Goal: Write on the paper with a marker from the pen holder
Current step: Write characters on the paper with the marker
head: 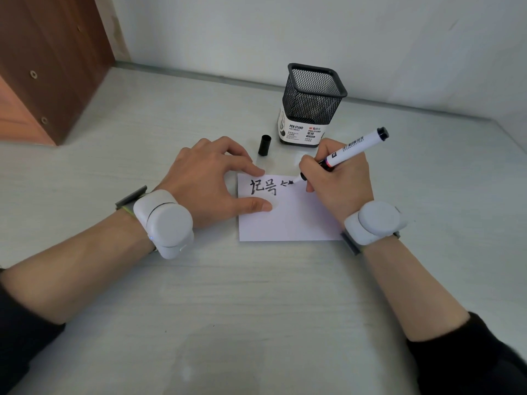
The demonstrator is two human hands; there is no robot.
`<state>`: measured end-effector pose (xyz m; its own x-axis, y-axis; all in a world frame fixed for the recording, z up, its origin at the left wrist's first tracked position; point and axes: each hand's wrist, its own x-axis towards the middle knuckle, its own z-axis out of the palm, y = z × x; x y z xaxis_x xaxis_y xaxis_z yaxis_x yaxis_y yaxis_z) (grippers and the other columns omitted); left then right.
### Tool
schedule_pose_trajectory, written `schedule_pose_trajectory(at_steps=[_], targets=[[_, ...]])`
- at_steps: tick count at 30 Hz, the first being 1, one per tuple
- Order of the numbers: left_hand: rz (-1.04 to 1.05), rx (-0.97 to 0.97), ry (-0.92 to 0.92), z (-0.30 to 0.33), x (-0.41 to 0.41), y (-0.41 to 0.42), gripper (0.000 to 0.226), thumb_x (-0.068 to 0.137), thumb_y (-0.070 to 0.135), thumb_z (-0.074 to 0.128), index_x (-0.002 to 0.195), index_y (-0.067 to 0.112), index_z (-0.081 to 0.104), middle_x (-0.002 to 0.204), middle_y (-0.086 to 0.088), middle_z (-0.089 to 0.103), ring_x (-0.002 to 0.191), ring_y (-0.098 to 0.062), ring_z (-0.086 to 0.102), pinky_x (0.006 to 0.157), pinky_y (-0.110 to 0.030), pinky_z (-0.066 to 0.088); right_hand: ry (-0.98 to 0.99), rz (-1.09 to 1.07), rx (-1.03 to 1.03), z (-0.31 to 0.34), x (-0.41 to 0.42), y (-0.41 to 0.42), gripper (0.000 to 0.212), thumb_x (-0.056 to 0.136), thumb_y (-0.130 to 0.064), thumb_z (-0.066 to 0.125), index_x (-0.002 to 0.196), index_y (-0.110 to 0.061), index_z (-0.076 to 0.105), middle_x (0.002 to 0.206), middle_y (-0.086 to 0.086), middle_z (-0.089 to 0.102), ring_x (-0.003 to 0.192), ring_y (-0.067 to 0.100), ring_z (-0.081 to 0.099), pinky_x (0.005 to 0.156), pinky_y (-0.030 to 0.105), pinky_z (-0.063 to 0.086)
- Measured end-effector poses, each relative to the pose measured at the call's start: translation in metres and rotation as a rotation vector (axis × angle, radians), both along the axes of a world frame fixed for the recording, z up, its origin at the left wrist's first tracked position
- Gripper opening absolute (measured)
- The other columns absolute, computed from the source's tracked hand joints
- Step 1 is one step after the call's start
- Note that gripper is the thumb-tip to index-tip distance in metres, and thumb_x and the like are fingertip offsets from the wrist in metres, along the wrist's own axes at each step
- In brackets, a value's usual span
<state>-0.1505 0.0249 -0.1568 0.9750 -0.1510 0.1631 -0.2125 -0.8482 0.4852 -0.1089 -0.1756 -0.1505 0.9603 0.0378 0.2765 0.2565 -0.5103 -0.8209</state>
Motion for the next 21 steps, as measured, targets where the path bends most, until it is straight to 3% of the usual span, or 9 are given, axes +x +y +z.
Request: schedule_pose_trajectory(at_steps=[9,13,21], targets=[[-0.001,-0.002,-0.002,0.0005,-0.0002,0.0005,0.057,0.053,0.082,0.055,0.102,0.052,0.061,0.116,0.023,0.049,0.098,-0.009,0.04,0.095,-0.036,0.032,0.004,0.006,-0.013,0.0006,0.0002,0.0001,0.023,0.074,-0.005,0.06,0.06,0.002,0.043,0.062,0.036,0.056,0.036,0.0,0.051,0.045,0.021,0.037],[0.003,-0.005,-0.005,0.0001,0.0002,-0.0001,0.06,0.052,0.083,0.053,0.102,0.051,0.061,0.116,0.024,0.049,0.098,-0.007,0.038,0.096,-0.035,0.03,0.004,0.011,0.043,0.0002,0.0012,-0.0016,0.022,0.072,-0.005,0.06,0.058,0.0,0.044,0.052,0.027,0.056,0.036,-0.002,0.052,0.043,0.015,0.037],[0.006,-0.008,-0.024,-0.0033,0.0009,0.001,0.063,0.05,0.085,0.05,0.102,0.051,0.061,0.114,0.024,0.05,0.098,-0.008,0.039,0.092,-0.033,0.029,-0.028,0.052,-0.001,-0.0024,-0.0007,0.0005,0.025,0.073,-0.006,0.061,0.057,-0.002,0.042,0.057,0.032,0.057,0.036,-0.001,0.052,0.043,0.015,0.037]])
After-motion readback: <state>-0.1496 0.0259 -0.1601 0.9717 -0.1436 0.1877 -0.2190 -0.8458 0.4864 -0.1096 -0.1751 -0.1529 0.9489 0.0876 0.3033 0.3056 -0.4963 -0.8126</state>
